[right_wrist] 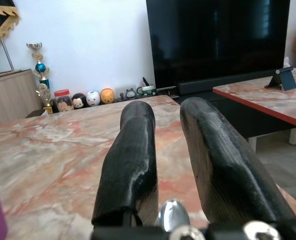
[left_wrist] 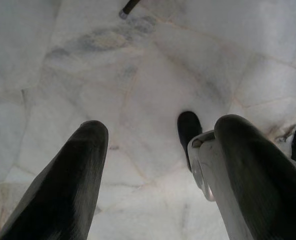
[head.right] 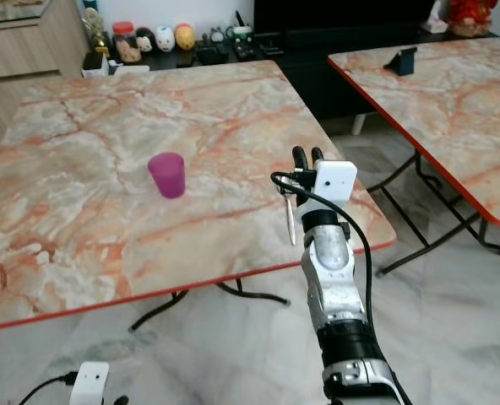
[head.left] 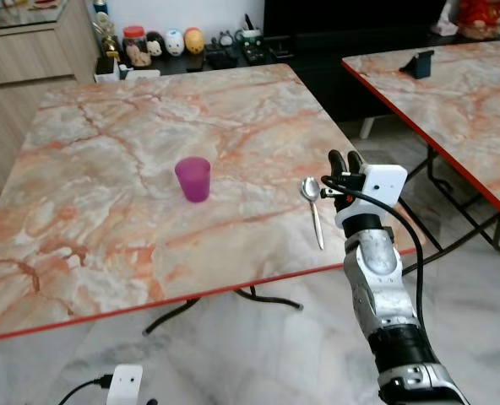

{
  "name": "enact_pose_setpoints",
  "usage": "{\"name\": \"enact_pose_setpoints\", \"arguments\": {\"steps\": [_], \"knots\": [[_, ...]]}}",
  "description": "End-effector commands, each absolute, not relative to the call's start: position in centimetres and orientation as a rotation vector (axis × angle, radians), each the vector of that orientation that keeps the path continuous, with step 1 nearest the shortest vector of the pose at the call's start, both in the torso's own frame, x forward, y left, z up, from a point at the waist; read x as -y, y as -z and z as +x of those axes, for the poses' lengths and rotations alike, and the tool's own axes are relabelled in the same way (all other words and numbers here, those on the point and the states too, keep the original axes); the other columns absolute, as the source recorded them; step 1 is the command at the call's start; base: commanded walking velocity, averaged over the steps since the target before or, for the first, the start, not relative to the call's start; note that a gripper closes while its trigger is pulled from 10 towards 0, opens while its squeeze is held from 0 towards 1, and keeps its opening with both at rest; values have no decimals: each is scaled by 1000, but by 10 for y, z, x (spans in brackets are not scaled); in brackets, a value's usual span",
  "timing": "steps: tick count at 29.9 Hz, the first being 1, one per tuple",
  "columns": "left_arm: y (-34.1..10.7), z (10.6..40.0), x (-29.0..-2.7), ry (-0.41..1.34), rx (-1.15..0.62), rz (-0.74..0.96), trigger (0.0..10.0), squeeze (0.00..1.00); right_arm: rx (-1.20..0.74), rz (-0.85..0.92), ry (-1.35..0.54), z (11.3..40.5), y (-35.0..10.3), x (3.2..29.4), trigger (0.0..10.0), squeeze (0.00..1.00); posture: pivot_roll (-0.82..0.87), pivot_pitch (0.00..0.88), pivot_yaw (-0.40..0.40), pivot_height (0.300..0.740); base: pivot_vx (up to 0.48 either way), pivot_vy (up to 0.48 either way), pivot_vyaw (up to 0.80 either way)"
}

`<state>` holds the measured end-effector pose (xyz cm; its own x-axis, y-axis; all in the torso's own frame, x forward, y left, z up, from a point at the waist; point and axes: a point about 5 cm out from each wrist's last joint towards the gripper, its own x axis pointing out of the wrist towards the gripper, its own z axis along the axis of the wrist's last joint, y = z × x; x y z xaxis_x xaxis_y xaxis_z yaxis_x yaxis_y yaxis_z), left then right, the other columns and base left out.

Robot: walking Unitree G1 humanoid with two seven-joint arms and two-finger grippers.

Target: Setting the table

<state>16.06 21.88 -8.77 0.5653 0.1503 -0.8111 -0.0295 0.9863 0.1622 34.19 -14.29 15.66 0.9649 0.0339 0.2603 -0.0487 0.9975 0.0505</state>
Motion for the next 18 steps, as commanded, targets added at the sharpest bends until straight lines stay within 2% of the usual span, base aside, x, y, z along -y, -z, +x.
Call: {"name": "enact_pose_setpoints", "arguments": {"steps": [1,10,18], "knots": [[89,158,-219,-97,-980,142,10000,0,257,54,-37,342,-156,144,10000,0,-32,24,-6,740,304,0,0],[89,159,-219,-96,-981,143,10000,0,248,51,-33,341,-154,146,10000,0,-36,32,-5,740,307,0,0],[89,159,-219,-90,-979,150,10000,0,220,39,-43,334,-148,145,10000,0,-42,38,-6,740,0,0,0]]}}
